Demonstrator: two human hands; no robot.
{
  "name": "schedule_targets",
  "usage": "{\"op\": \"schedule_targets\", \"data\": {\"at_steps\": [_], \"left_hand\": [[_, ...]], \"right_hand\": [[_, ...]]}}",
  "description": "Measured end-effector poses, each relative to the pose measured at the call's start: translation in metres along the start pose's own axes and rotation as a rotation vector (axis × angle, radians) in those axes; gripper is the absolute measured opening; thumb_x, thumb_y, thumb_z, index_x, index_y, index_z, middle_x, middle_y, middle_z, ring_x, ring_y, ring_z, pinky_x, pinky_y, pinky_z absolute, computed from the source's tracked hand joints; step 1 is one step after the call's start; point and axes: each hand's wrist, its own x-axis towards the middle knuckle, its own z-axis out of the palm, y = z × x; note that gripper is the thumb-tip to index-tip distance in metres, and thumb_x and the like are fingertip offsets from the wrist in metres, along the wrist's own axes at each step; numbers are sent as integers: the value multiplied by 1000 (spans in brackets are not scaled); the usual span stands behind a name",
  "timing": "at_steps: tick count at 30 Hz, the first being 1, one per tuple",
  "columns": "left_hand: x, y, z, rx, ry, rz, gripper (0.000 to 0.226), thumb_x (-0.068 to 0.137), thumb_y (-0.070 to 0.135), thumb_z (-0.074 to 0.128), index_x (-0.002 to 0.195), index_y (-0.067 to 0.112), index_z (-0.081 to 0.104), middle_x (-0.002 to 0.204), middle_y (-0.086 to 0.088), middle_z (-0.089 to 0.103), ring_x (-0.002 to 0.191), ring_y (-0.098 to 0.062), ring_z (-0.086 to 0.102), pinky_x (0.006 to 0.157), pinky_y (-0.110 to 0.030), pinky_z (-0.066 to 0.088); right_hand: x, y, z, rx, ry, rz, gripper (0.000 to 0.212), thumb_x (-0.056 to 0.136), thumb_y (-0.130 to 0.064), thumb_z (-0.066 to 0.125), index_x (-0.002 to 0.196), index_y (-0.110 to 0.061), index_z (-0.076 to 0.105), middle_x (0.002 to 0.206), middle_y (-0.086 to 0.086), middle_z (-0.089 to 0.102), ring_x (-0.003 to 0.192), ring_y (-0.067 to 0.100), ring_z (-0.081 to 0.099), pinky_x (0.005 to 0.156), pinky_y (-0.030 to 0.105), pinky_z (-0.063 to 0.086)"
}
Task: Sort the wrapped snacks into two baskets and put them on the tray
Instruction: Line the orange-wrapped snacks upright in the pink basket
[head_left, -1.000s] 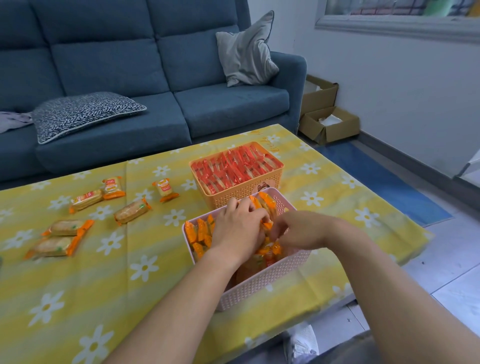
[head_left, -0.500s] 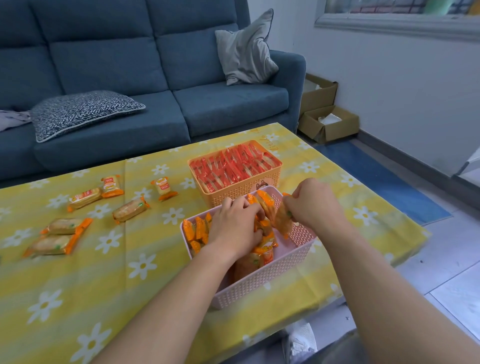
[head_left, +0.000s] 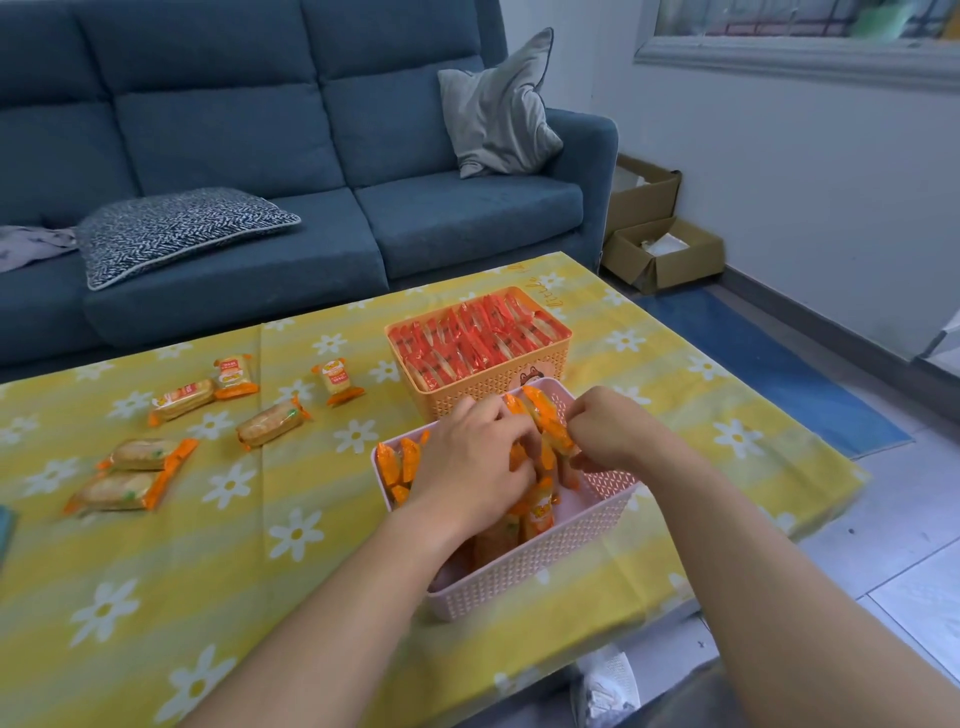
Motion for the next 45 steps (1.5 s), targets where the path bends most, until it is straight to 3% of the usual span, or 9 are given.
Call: {"op": "schedule_targets", "data": {"at_steps": [6,9,13,18,22,29,35,41,45], "left_hand": [[-34,-4,-7,29,39,-29,9,87,41,61,91,34,57,91,15,58,92,-11,53,69,-28,35],[-55,-19,-8,31,-30,-63,21,84,47,66,101,38,57,101,19,56,101,-7,51,75,-26,39],[-66,-23,-8,41,-51,-54,24,86,35,70,110,39,65,106,19,58,105,-9,50,81,-27,45],[-67,-26,-16,81,-21,-65,17,83,31,69,98,39,70,99,17,53,99,-11,47,73,-28,41],[-61,-16,-15,115,-82,-21,41,84,47,68,123,42,57,109,15,52,106,-13,41,78,-28,40],[-55,-10,-17,180,-82,41,20,87,32,65,105,37,69,103,12,49,104,-17,43,74,-32,43],[-71,-41,-48,-162,-104,-98,25,78,16,71,86,40,69,100,19,50,88,2,51,75,-33,48],[-75,-43,-50,26,-266,-19,26,79,18,65,86,42,72,103,23,57,97,-7,52,76,-34,49],[-78,-44,-41,139,-245,-1,22,80,25,65,91,43,72,103,22,58,97,-11,47,67,-27,38]], "right_hand": [[-18,-9,-5,-183,297,-200,21,93,-22,48,85,-12,65,80,8,69,75,30,66,68,43,60],[-31,-19,-1,-147,109,-334,19,86,-8,51,78,-5,69,77,13,71,73,26,67,65,43,59],[-42,-23,6,-161,-16,-373,20,78,3,51,77,-5,70,80,6,70,64,-5,60,49,26,49],[-41,-19,5,-209,53,-309,18,85,-5,51,83,-8,68,91,8,70,84,27,67,75,46,59],[-45,-21,10,-439,-36,-209,20,82,-16,63,92,-27,76,91,-4,71,88,20,68,73,34,57],[-41,-22,29,-672,-47,-169,19,75,-27,74,89,-23,62,90,-3,65,87,26,65,77,38,58],[-39,-21,30,-684,-38,-280,12,83,-13,64,89,-23,69,94,-2,69,92,25,67,75,38,59],[-48,-23,10,-531,-112,-476,16,87,-15,69,84,-31,65,80,-9,66,77,14,59,60,25,42],[-58,-32,25,-378,-195,-524,28,84,1,59,84,-25,69,85,-3,70,77,16,66,69,32,52]]}}
